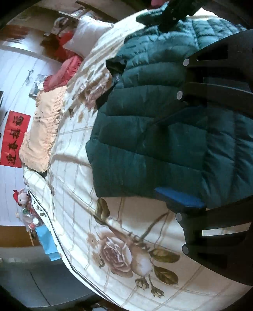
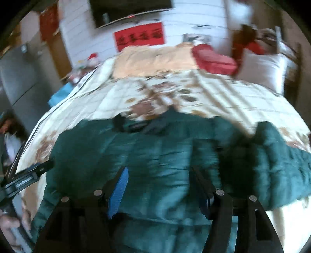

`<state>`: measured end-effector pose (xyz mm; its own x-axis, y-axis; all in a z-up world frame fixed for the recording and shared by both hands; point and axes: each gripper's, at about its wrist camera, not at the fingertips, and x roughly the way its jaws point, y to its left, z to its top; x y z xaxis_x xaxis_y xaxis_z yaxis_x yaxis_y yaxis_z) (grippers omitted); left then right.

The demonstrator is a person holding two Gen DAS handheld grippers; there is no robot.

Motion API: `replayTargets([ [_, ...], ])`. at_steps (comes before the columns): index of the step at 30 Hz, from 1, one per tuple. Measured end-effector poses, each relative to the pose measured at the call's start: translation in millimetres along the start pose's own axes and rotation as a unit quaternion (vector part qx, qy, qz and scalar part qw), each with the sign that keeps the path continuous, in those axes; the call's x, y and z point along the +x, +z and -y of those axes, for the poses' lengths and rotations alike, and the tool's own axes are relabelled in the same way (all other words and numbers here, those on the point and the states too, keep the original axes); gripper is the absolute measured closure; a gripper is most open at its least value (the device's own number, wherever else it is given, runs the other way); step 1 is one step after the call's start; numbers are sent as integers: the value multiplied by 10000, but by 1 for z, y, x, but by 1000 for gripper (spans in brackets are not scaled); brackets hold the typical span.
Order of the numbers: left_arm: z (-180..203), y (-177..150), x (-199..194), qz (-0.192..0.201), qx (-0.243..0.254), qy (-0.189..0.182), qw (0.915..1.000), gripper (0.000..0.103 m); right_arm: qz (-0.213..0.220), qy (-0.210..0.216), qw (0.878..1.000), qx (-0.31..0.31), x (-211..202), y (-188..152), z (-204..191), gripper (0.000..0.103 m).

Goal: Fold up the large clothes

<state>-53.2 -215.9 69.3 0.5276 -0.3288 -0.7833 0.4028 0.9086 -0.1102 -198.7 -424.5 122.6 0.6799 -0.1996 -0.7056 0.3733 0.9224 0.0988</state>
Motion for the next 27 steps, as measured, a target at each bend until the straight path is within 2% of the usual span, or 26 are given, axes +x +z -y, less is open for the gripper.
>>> replayTargets([
  [5,4,-1,19,-24,63,145,9999,38,-124,-104,9998,-130,36,3,-7,41],
  [9,5,-3,28,-54,143,172,9997,37,-322,-482,9982,-171,64,-2,2,41],
  [15,6,-6,35,-95,144,159,9997,37,-386,-771,9961,-179,69,-6,8,41],
  [17,7,-6,35,-78,161,179,9997,37,-388,-745,9964,-135,59,-4,7,41],
  [22,8,-8,37,-46,134,200,9997,37,59,-304,9994,-161,14,-2,-11,41],
  [27,8,-9,37,-36,133,209,9997,36,-89,-64,9981,-610,21,-8,-46,41],
])
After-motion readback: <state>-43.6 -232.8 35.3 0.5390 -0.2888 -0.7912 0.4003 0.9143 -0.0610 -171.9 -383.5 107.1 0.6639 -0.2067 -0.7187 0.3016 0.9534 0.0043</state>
